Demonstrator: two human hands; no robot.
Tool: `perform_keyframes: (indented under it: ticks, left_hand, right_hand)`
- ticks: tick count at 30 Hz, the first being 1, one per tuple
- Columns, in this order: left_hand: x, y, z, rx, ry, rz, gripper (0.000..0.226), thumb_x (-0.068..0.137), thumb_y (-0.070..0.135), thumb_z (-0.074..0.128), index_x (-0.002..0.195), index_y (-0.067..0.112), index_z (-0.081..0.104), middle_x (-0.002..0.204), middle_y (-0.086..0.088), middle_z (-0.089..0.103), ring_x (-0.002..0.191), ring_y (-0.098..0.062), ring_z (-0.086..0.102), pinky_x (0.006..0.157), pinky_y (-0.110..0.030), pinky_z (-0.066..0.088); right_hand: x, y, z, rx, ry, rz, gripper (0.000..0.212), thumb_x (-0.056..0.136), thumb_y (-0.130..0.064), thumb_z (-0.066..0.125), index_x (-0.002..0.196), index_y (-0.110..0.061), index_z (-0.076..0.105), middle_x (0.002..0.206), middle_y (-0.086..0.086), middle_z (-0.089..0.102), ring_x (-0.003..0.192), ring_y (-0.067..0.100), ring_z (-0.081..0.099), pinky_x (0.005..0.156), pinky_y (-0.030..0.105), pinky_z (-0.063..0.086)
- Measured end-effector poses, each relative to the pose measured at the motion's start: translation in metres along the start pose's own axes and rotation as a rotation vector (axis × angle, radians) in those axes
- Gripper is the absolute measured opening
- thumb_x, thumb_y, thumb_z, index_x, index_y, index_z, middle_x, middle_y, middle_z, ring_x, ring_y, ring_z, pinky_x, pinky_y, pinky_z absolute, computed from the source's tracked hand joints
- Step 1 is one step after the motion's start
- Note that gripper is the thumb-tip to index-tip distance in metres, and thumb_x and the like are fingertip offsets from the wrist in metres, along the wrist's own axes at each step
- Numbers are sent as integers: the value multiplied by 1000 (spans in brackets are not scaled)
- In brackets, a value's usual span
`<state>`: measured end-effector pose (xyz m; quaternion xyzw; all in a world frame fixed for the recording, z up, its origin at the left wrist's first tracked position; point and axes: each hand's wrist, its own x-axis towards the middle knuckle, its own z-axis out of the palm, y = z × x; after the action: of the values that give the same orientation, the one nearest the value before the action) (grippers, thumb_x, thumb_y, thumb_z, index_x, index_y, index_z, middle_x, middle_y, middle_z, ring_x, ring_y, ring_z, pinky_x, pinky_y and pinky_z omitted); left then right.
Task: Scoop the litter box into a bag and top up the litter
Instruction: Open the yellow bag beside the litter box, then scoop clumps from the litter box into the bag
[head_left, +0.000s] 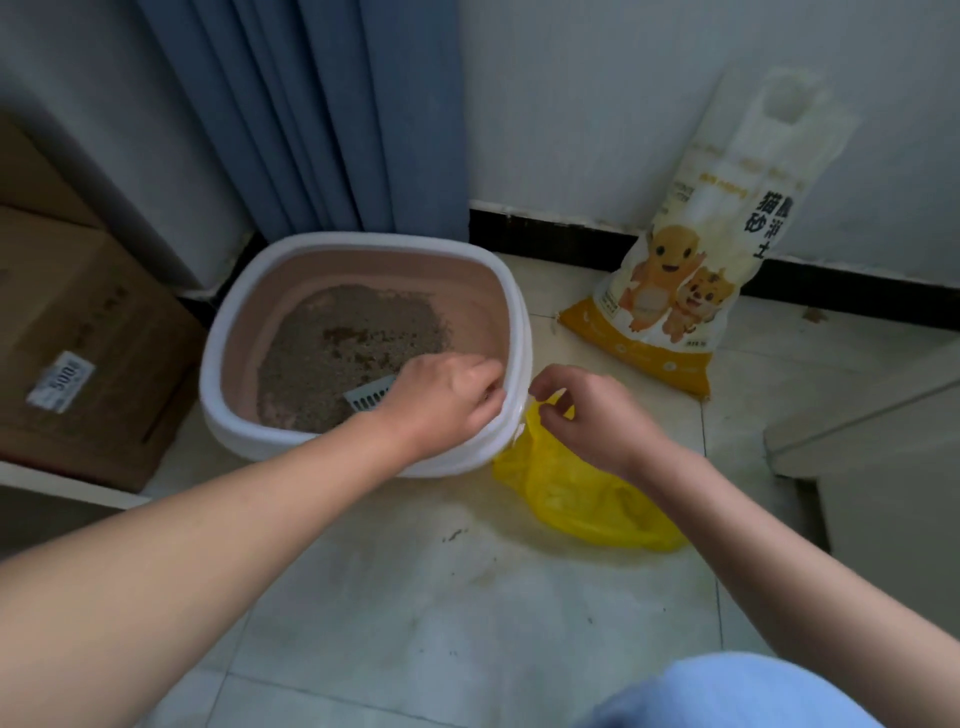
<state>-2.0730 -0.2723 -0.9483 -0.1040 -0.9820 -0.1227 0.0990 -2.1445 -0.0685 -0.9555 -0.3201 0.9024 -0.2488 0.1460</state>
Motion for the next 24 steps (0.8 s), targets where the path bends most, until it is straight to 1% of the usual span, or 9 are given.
perform_keyframes:
  ticks: [3, 6, 9, 12, 14, 16, 18, 21, 24]
  left_hand:
    - [-11, -12, -28, 23, -25, -21, 24, 93, 36, 47, 79, 16, 54, 72, 4, 55, 64, -21, 55, 52, -32, 44]
    - [-20, -23, -57, 38, -39, -55, 17, 90, 31, 53, 83, 17, 57, 78, 3, 57, 71, -21, 57, 55, -34, 46]
    - [-32, -30, -84, 79, -41, -96, 11, 85, 27, 58, 84, 16, 61, 81, 1, 58, 77, -24, 57, 58, -38, 50]
    - [-44, -31, -109, 125, -49, -143, 15, 87, 32, 58, 86, 18, 62, 82, 1, 58, 78, -24, 57, 61, -36, 49]
    - [-49, -32, -122, 176, -51, -194, 20, 89, 38, 55, 89, 19, 62, 83, 1, 59, 78, -24, 59, 61, -33, 46]
    - [-53, -34, -129, 233, -61, -244, 22, 90, 40, 51, 91, 20, 60, 83, 2, 59, 77, -24, 60, 60, -33, 46]
    - [-57, -36, -132, 248, -48, -279, 22, 91, 40, 50, 88, 20, 59, 79, 2, 59, 73, -23, 60, 59, -34, 48]
    - [-69, -38, -129, 242, 8, -341, 23, 91, 40, 51, 84, 20, 62, 74, 3, 60, 68, -22, 60, 56, -34, 49]
    - [-76, -41, -121, 218, 8, -368, 24, 90, 38, 51, 84, 18, 63, 76, 0, 62, 72, -25, 61, 57, -34, 48]
  right_hand:
    - [8, -24, -17, -50, -85, -83, 20, 92, -24, 57, 110, -30, 64, 93, -20, 64, 75, 8, 63, 70, 31, 51]
    - [16, -48, -36, -146, -124, -177, 14, 93, -23, 58, 101, -27, 68, 87, -18, 67, 73, 9, 64, 69, 32, 53]
    - [22, -70, -51, -247, -143, -252, 14, 93, -22, 57, 93, -24, 71, 83, -12, 71, 72, 12, 65, 65, 34, 55]
    - [23, -90, -67, -376, -141, -294, 13, 91, -23, 55, 89, -25, 68, 82, -9, 70, 72, 15, 65, 63, 35, 55]
    - [24, -103, -76, -463, -141, -288, 12, 91, -27, 53, 89, -24, 65, 85, -6, 69, 73, 18, 63, 62, 37, 55]
    - [25, -119, -79, -531, -143, -266, 14, 92, -29, 51, 89, -21, 63, 85, -3, 68, 73, 22, 62, 64, 39, 55]
    - [25, -132, -74, -559, -112, -261, 17, 92, -30, 49, 86, -19, 61, 81, -2, 65, 72, 24, 61, 62, 39, 55]
    - [25, -145, -53, -526, -16, -260, 18, 92, -31, 48, 82, -18, 56, 76, -2, 60, 69, 26, 59, 57, 38, 53]
    - [24, -145, -25, -487, 27, -254, 16, 91, -32, 48, 83, -19, 55, 80, 0, 63, 72, 29, 61, 54, 34, 46]
